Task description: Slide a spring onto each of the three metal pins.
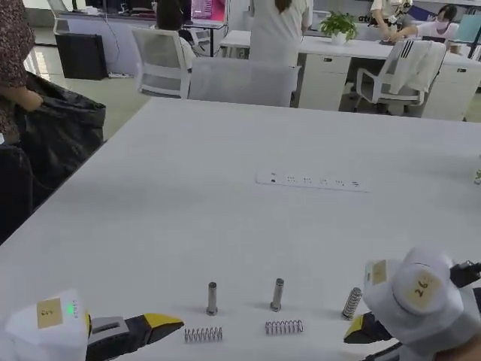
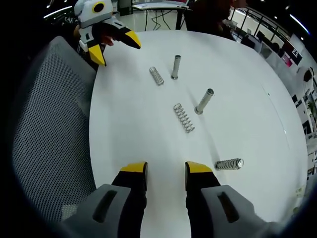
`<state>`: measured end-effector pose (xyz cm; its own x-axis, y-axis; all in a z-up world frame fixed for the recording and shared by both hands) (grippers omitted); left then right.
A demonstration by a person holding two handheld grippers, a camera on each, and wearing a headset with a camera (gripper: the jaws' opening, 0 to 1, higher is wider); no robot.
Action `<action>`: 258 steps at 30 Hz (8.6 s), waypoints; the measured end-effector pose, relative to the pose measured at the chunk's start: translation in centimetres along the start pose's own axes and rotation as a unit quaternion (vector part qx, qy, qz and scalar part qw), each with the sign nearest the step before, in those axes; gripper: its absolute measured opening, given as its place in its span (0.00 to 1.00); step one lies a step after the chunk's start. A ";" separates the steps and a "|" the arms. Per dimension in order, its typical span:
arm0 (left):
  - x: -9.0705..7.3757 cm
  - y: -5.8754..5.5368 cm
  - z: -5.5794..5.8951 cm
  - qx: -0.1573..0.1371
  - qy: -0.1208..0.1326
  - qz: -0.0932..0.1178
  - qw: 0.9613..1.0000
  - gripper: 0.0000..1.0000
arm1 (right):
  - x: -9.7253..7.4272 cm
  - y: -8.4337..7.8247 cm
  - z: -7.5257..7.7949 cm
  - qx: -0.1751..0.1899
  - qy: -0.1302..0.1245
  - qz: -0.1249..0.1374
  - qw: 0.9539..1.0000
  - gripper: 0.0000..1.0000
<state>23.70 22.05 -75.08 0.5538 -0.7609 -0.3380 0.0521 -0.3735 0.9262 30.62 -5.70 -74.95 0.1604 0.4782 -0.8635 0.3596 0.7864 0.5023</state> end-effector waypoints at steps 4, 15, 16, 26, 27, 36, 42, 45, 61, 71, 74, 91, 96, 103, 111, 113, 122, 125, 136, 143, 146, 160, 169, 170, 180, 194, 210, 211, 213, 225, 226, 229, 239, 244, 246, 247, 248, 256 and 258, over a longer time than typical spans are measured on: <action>0.0 0.0 0.0 0.000 0.001 0.000 1.000 0.39 | 0.3 0.7 -0.1 -0.008 0.006 0.040 0.999 0.28; 0.0 0.1 0.1 -0.002 0.002 -0.003 1.000 0.39 | 0.7 1.7 1.3 -0.029 -0.025 0.105 0.994 0.26; 0.1 0.1 0.1 -0.002 0.002 -0.003 1.000 0.39 | 0.8 1.7 1.5 -0.028 -0.027 0.107 0.994 0.26; 0.2 0.0 0.1 -0.001 0.001 -0.007 1.000 0.39 | 2.7 2.6 2.1 -0.023 -0.023 0.111 0.993 0.27; 0.2 0.0 0.1 -0.001 0.001 -0.007 1.000 0.39 | 2.9 2.7 2.1 -0.024 -0.020 0.108 0.994 0.27; 0.1 0.1 0.0 -0.001 0.001 -0.009 1.000 0.38 | 5.1 3.5 2.8 -0.014 0.006 0.092 0.996 0.24; 0.2 0.1 -0.1 -0.002 0.002 -0.008 1.000 0.38 | 5.6 3.3 2.9 -0.014 0.014 0.075 0.997 0.21; 0.3 0.1 -0.1 -0.002 0.001 -0.009 1.000 0.38 | 5.6 3.3 2.9 -0.010 0.020 0.076 0.997 0.20; 0.7 0.3 -0.2 0.005 -0.007 -0.008 1.000 0.37 | 5.4 2.8 1.7 -0.016 0.027 0.065 0.997 0.08; 1.2 0.8 -0.3 0.016 -0.017 -0.005 1.000 0.35 | 3.3 3.5 0.0 -0.040 0.034 0.083 0.995 0.08; 1.4 1.1 -0.3 0.021 -0.024 -0.004 0.999 0.34 | 2.7 4.0 -0.7 -0.058 0.037 0.088 0.994 0.08; 3.1 2.1 0.3 0.048 -0.064 0.006 0.997 0.27 | 0.4 7.0 -3.9 -0.140 0.067 0.091 0.984 0.07; 3.6 2.4 0.7 0.056 -0.077 0.009 0.995 0.24 | 0.4 7.3 -4.4 -0.158 0.075 0.086 0.981 0.07; 3.9 2.6 1.0 0.068 -0.088 0.012 0.994 0.17 | 0.4 7.5 -5.0 -0.182 0.085 0.077 0.977 0.07; 4.2 2.6 1.3 0.075 -0.101 0.012 0.992 0.07 | 0.3 7.6 -5.4 -0.196 0.097 0.076 0.973 0.08; 4.2 2.6 1.3 0.078 -0.102 0.011 0.992 0.06 | 0.2 7.6 -5.6 -0.200 0.096 0.074 0.972 0.08; 4.2 2.6 1.5 0.078 -0.109 0.010 0.991 0.03 | 0.1 7.5 -5.7 -0.217 0.096 0.073 0.969 0.08; 4.2 2.6 1.6 0.078 -0.112 0.011 0.991 0.03 | 0.0 7.5 -5.7 -0.212 0.096 0.072 0.970 0.08; 4.1 2.7 1.6 0.079 -0.114 0.011 0.990 0.02 | 0.1 7.3 -5.5 -0.184 0.104 0.073 0.975 0.13; 3.8 2.9 1.6 0.079 -0.116 0.017 0.990 0.02 | 0.3 6.8 -5.3 -0.164 0.111 0.074 0.977 0.14; 3.8 3.1 1.8 0.082 -0.118 0.019 0.989 0.02 | 0.4 6.6 -5.3 -0.160 0.113 0.073 0.978 0.14; 3.6 3.2 1.8 0.084 -0.117 0.021 0.989 0.02 | -0.5 7.0 -5.6 -0.158 0.116 0.086 0.977 0.09; 3.7 3.0 1.9 0.086 -0.117 0.018 0.989 0.02 | -1.3 7.7 -6.3 -0.152 0.129 0.092 0.976 0.08; 3.7 3.0 1.9 0.086 -0.117 0.018 0.989 0.02 | -1.3 7.9 -6.4 -0.153 0.130 0.091 0.975 0.08; 3.9 2.9 2.1 0.086 -0.119 0.014 0.989 0.03 | -1.5 8.8 -7.2 -0.172 0.135 0.087 0.972 0.08; 3.9 2.6 2.0 0.076 -0.112 0.015 0.991 0.08 | -1.4 8.8 -6.6 -0.172 0.126 0.070 0.974 0.08; 3.1 1.9 1.5 0.056 -0.083 0.012 0.995 0.21 | -1.8 8.3 -4.6 -0.165 0.095 0.043 0.981 0.08; 3.0 1.8 1.4 0.053 -0.080 0.011 0.995 0.22 | -1.9 8.2 -4.4 -0.163 0.094 0.041 0.981 0.08; 2.7 1.6 1.3 0.050 -0.074 0.010 0.996 0.24 | -2.0 8.1 -4.1 -0.161 0.091 0.040 0.982 0.08; 1.2 0.3 0.8 0.034 -0.043 -0.001 0.999 0.30 | -3.0 8.3 -2.1 -0.154 0.067 0.030 0.985 0.08; 1.2 0.3 0.8 0.034 -0.042 -0.002 0.999 0.30 | -3.1 8.4 -1.9 -0.154 0.066 0.029 0.985 0.08; 0.8 0.0 0.6 0.030 -0.035 -0.005 0.999 0.30 | -3.3 8.6 -1.3 -0.153 0.060 0.027 0.986 0.08; -0.2 -0.4 0.5 0.019 -0.013 -0.005 1.000 0.32 | -3.6 9.6 0.3 -0.155 0.036 0.020 0.987 0.08; -0.5 -0.6 0.5 0.016 -0.006 -0.008 1.000 0.32 | -3.7 10.1 1.1 -0.152 0.030 0.016 0.988 0.08; -0.6 -0.7 0.5 0.015 -0.003 -0.007 1.000 0.32 | -3.6 10.3 1.4 -0.153 0.029 0.013 0.988 0.08; -0.7 -0.7 0.5 0.015 -0.001 -0.007 1.000 0.32 | -3.6 10.4 1.6 -0.153 0.028 0.012 0.988 0.08; -0.7 -0.7 0.5 0.014 0.000 -0.007 1.000 0.32 | -3.6 10.4 1.7 -0.152 0.027 0.010 0.988 0.08; -0.9 -0.8 0.5 0.012 0.005 -0.008 1.000 0.31 | -3.4 11.1 2.8 -0.152 0.023 0.004 0.988 0.08; -0.9 -0.8 0.5 0.012 0.006 -0.008 1.000 0.31 | -3.3 11.3 3.0 -0.155 0.021 0.001 0.988 0.08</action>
<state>22.76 22.80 -75.59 0.5627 -0.7483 -0.3513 0.0419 -0.3986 0.9162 36.93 0.39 -66.61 0.1201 0.4900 -0.8634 0.0602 0.8645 0.4990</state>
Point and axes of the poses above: the centre of the closed fingertips' face, and the gripper's own axes: x roughly forward along the fingers, z roughly to its right, y roughly out of its top, the point moved 10 cm from there along -x, roughly backward along the fingers, and after that the axes turned 13 degrees about x, right-handed, at the moved point
